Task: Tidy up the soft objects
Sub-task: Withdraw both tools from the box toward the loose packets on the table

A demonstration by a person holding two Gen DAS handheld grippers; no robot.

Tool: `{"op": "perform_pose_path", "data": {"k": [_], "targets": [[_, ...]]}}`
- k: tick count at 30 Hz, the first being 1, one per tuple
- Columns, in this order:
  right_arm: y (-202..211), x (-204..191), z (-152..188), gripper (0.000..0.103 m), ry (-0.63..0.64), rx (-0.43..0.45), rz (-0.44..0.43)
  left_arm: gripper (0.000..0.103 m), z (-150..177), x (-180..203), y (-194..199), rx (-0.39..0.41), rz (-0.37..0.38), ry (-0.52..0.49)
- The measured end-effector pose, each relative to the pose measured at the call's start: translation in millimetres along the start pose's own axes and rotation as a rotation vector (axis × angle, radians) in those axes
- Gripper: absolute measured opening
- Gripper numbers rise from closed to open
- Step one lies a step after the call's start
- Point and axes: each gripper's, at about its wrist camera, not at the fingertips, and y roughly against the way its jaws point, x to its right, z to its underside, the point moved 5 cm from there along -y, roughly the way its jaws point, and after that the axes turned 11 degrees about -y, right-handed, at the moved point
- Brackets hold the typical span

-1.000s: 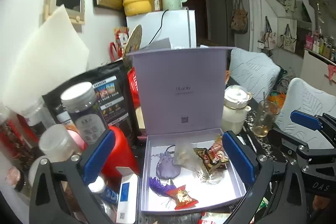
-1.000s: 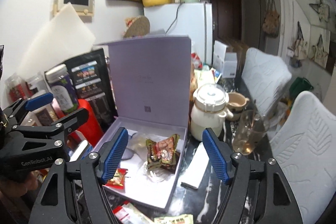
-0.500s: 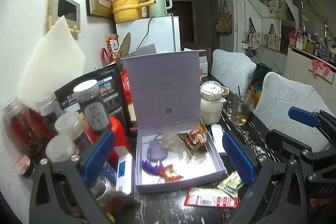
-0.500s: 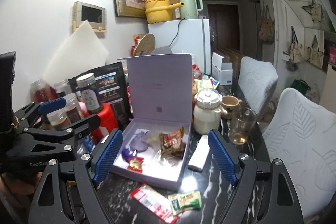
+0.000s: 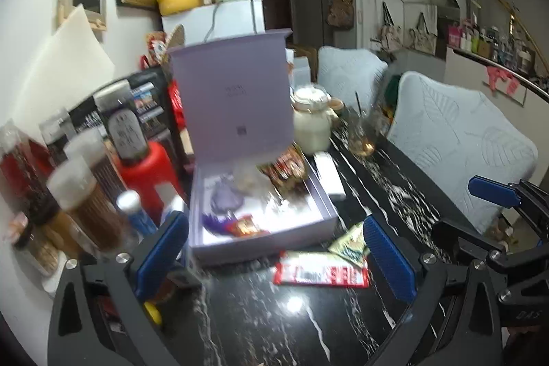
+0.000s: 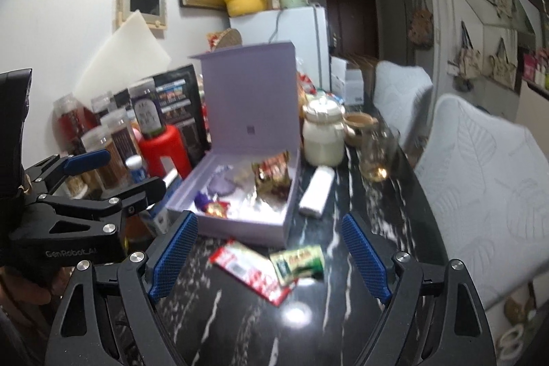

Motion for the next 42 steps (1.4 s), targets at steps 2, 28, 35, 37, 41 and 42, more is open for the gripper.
{"op": "perform_pose_path", "data": {"k": [2, 28, 35, 37, 41, 42], "targets": [[1, 5, 10, 0.087, -0.009, -0.014, 0.006, 0.103, 6, 9, -4, -0.017, 0.02, -0.003], [-46, 82, 91, 0.087, -0.144, -0.229, 0.043, 0.103, 82, 54, -93, -0.269, 0.176, 0.043], [-72, 89, 94, 0.087, -0.145, -0.279, 0.043, 0.103, 91, 55, -114, -0.321, 0.174, 0.062], [-81, 89, 94, 0.087, -0.138, -0.295, 0.042, 0.103, 90, 55, -118, -0.31, 0.192, 0.073], [-92, 89, 92, 0.087, -0.137, -0.312, 0.03, 0.103, 82, 58, -125, -0.284, 0.24, 0.077], [-93, 91, 92, 0.087, -0.138, -0.314, 0.03, 0.103, 80, 59, -127, -0.28, 0.247, 0.07]]}}
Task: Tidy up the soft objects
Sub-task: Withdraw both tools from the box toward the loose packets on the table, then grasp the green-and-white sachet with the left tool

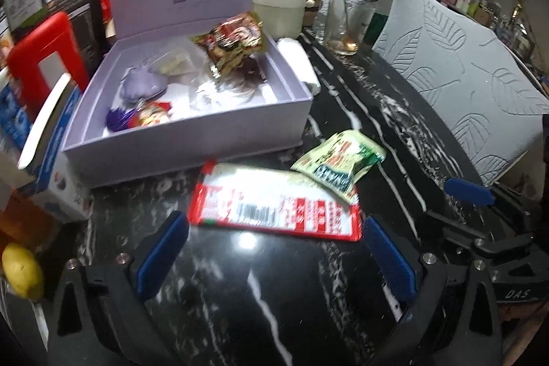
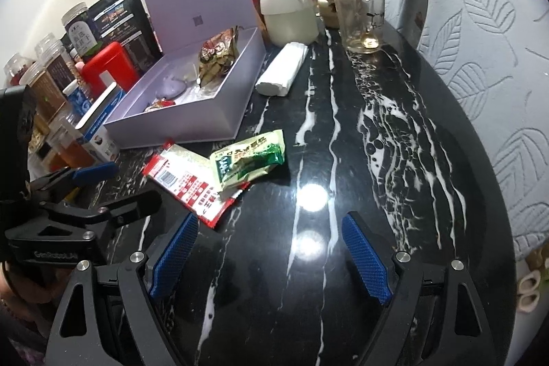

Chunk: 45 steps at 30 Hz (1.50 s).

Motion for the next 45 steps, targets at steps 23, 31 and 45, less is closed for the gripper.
{"op": "perform_pose_path", "data": {"k": [23, 31, 45], "targets": [[-4, 58, -7, 0.087, -0.099, -0.046, 0.069, 0.088, -38, 58, -78, -0.087, 0.108, -0.21], [0, 55, -7, 0.087, -0.099, -0.042, 0.073, 0.052, -40, 57, -75, -0.044, 0.088, -0.21], [13, 34, -3, 0.087, -0.077, -0.017, 0.054, 0.051, -13, 31, -15, 0.017, 0.068, -0.137]]}}
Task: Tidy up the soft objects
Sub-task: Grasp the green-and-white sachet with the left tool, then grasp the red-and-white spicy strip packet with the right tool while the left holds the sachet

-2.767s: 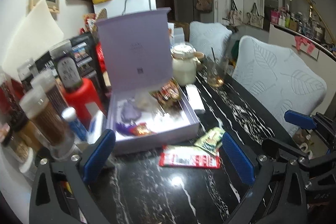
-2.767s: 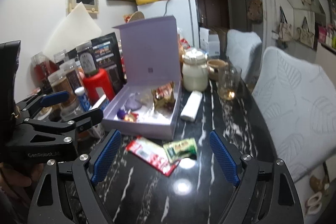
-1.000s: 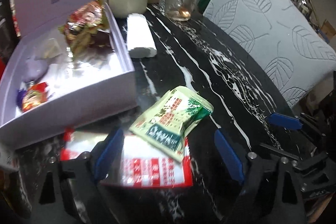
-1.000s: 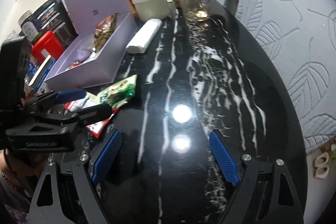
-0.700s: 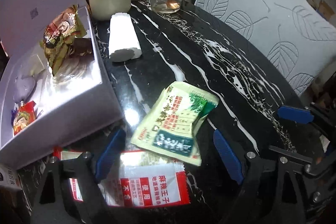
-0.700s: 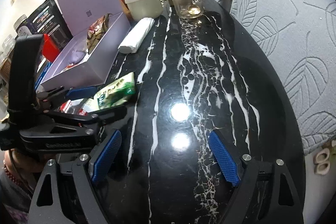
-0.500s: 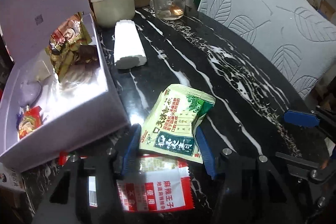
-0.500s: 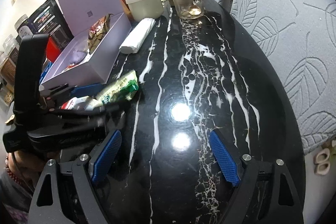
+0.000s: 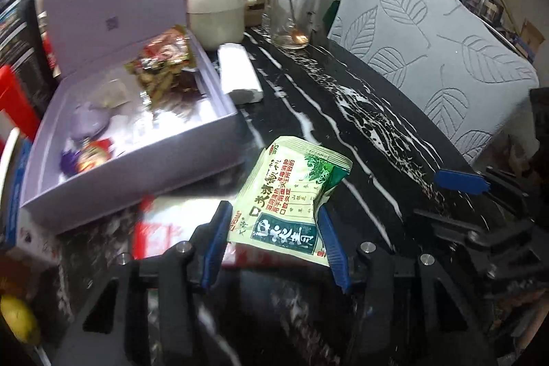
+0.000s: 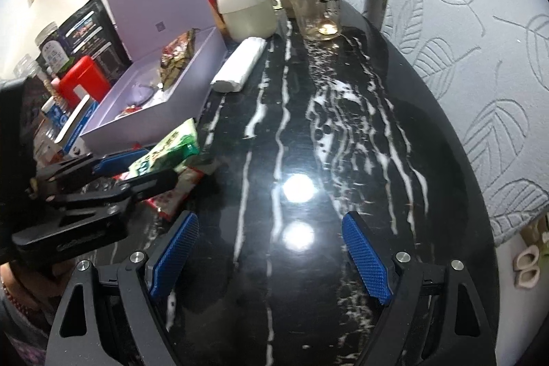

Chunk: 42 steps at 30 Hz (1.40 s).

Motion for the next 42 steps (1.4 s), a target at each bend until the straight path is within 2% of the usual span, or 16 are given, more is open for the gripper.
{"op": "perform_pose_path", "data": {"k": [5, 11, 17, 22, 29, 31, 32, 36, 39, 42], "targets": [[-10, -27, 4, 0.087, 0.064, -0.015, -0.036, 0.051, 23, -25, 21, 0.0, -0.063, 0.058], [-41, -70, 11, 0.087, 0.189, -0.074, -0.093, 0.051, 54, -64, 35, -0.026, -0.132, 0.158], [-68, -103, 9, 0.087, 0.295, -0.113, -0.11, 0.051, 75, -89, 45, -0.039, -0.174, 0.222], [-88, -117, 6, 0.087, 0.398, -0.155, -0.079, 0.051, 82, -96, 46, -0.047, -0.168, 0.253], [-103, -132, 1, 0.088, 0.497, -0.171, -0.094, 0.051, 84, -94, 39, -0.063, -0.142, 0.257], [-102, -135, 2, 0.08, 0.507, -0.168, -0.097, 0.051, 85, -95, 37, -0.07, -0.135, 0.262], [-100, -136, 3, 0.07, 0.52, -0.166, -0.105, 0.051, 85, -97, 35, -0.075, -0.134, 0.262], [-93, -135, 10, 0.058, 0.523, -0.177, -0.11, 0.051, 89, -98, 30, -0.092, -0.118, 0.273], [-85, -130, 16, 0.053, 0.509, -0.178, -0.107, 0.051, 91, -96, 30, -0.092, -0.127, 0.252], [-75, -122, 24, 0.052, 0.487, -0.177, -0.102, 0.051, 90, -93, 28, -0.099, -0.136, 0.213]]}}
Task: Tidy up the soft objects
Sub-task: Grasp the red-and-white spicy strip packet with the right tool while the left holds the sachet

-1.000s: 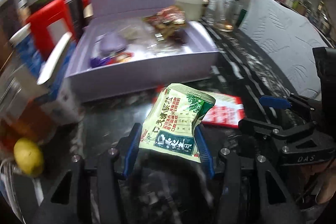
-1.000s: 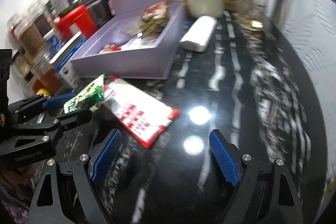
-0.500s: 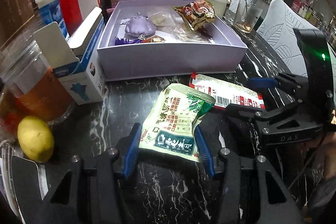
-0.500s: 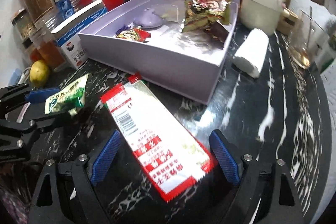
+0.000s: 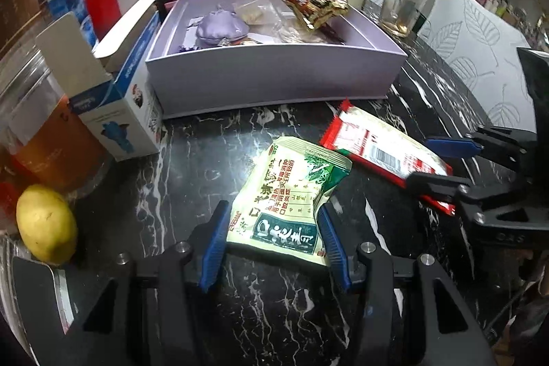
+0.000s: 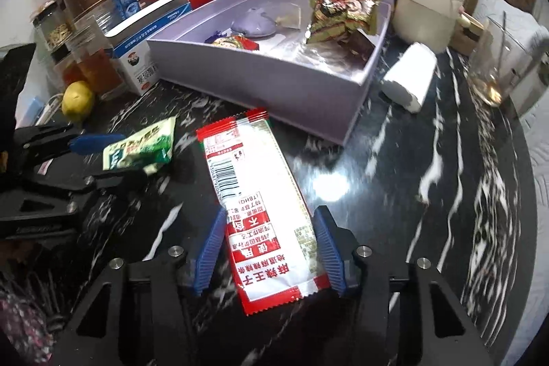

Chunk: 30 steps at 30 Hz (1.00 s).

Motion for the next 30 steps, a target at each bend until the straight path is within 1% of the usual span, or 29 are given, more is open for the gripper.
{"op": "perform_pose_path", "data": {"k": [3, 6, 9, 11, 14, 15, 17, 18, 19, 20, 21, 22, 26, 30], "targets": [[7, 0, 11, 0.052, -0.02, -0.005, -0.004, 0.053, -2, 2, -2, 0.003, -0.014, -0.026], [12, 2, 19, 0.052, -0.036, -0.014, -0.007, 0.058, -6, 5, -6, 0.005, -0.032, -0.066], [14, 3, 23, 0.053, -0.043, -0.022, 0.0, 0.066, -10, 4, -10, 0.0, -0.025, -0.066], [13, 3, 23, 0.053, -0.047, -0.022, 0.002, 0.075, -14, 4, -14, -0.005, -0.022, -0.072], [10, 2, 20, 0.06, -0.054, -0.026, 0.009, 0.076, -15, 6, -16, 0.001, -0.012, -0.093], [9, 1, 19, 0.067, -0.057, -0.027, 0.012, 0.076, -15, 7, -16, 0.007, -0.009, -0.097], [7, -1, 17, 0.075, -0.065, -0.027, 0.013, 0.076, -15, 7, -15, 0.013, -0.008, -0.099], [5, -3, 16, 0.076, -0.065, -0.022, 0.019, 0.076, -14, 7, -15, 0.018, -0.008, -0.098], [5, -4, 16, 0.076, -0.061, -0.015, 0.028, 0.071, -14, 7, -14, 0.024, -0.01, -0.097], [4, -5, 16, 0.073, -0.057, -0.009, 0.039, 0.059, -13, 7, -13, 0.036, -0.013, -0.096], [5, -6, 16, 0.056, -0.042, 0.008, 0.07, 0.057, -14, 7, -11, 0.047, -0.013, -0.095], [5, -8, 16, 0.052, -0.022, 0.027, 0.104, 0.057, -13, 7, -11, 0.053, -0.013, -0.097], [7, -5, 18, 0.045, -0.049, 0.061, 0.086, 0.055, -15, 6, -11, 0.061, 0.002, -0.093], [10, -1, 22, 0.043, -0.11, 0.085, 0.056, 0.054, -12, 6, -8, 0.064, 0.027, -0.067]]}}
